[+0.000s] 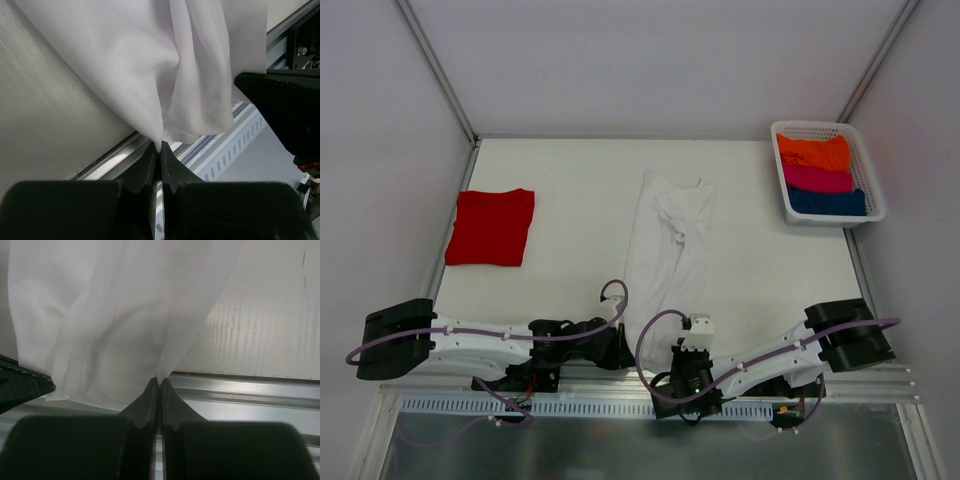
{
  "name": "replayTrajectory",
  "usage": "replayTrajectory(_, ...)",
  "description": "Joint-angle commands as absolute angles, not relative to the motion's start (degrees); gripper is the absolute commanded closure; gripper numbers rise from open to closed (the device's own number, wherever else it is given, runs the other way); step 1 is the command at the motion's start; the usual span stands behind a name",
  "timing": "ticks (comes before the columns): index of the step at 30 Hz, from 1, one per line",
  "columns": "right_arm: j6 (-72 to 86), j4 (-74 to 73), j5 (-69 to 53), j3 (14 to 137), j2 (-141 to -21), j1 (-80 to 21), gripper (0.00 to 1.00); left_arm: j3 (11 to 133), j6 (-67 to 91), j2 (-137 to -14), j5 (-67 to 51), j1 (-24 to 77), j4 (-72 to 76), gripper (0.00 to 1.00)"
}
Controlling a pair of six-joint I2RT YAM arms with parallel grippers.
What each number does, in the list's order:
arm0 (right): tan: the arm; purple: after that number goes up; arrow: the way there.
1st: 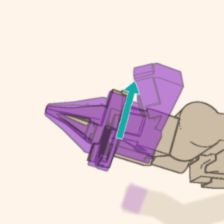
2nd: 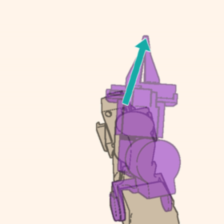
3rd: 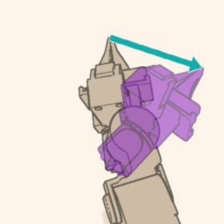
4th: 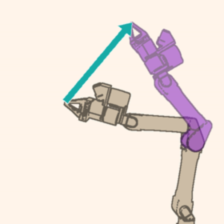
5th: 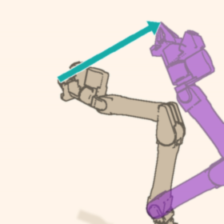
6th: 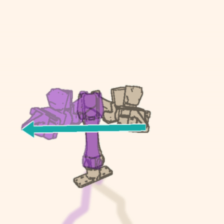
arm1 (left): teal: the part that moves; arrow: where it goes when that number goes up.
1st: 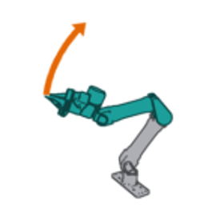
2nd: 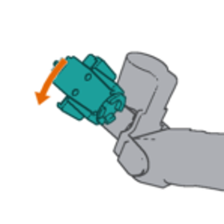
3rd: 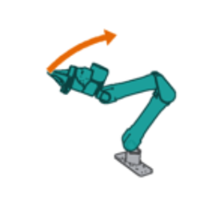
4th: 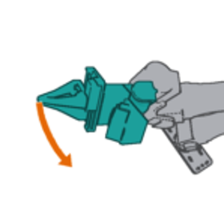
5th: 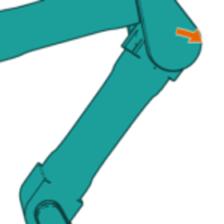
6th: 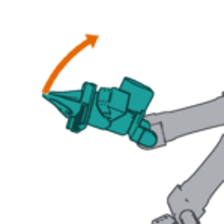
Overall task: Fold and stack the t-shirts
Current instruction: Grab the bottom of the folded rectangular tshirt with both arms, then fold the folded rectangular tshirt in 1/3 of the way
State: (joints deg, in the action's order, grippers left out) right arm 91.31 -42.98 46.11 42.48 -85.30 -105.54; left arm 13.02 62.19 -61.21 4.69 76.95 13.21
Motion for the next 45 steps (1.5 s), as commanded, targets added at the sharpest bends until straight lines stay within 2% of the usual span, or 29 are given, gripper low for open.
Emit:
replayTrajectory(1, 92.4, -51.5, 47.2, 44.6, -83.5, -106.3, 1.0, 16.4, 61.7, -57.2, 11.2, 78.6, 0.4, 1.0)
replayTrajectory(6, 92.3, -61.3, 52.5, 48.3, -80.4, -105.4, 1.0, 19.9, 58.4, -55.3, 19.2, 78.4, -5.6, 1.0)
replayTrajectory(19, 85.3, -58.9, 56.5, 45.6, -79.5, -97.0, 1.0, 30.1, 49.7, -66.4, 26.1, 73.1, -6.1, 1.0)
replayTrajectory(28, 66.3, -43.0, 57.0, 42.5, -78.5, -86.7, 1.0, 35.7, 41.5, -68.5, 23.3, 64.6, -4.3, 1.0)
replayTrajectory(45, 31.7, -19.8, 52.6, 47.7, -82.3, -63.6, 1.0, 53.3, 27.0, -88.2, 14.3, 52.6, 3.5, 1.0)
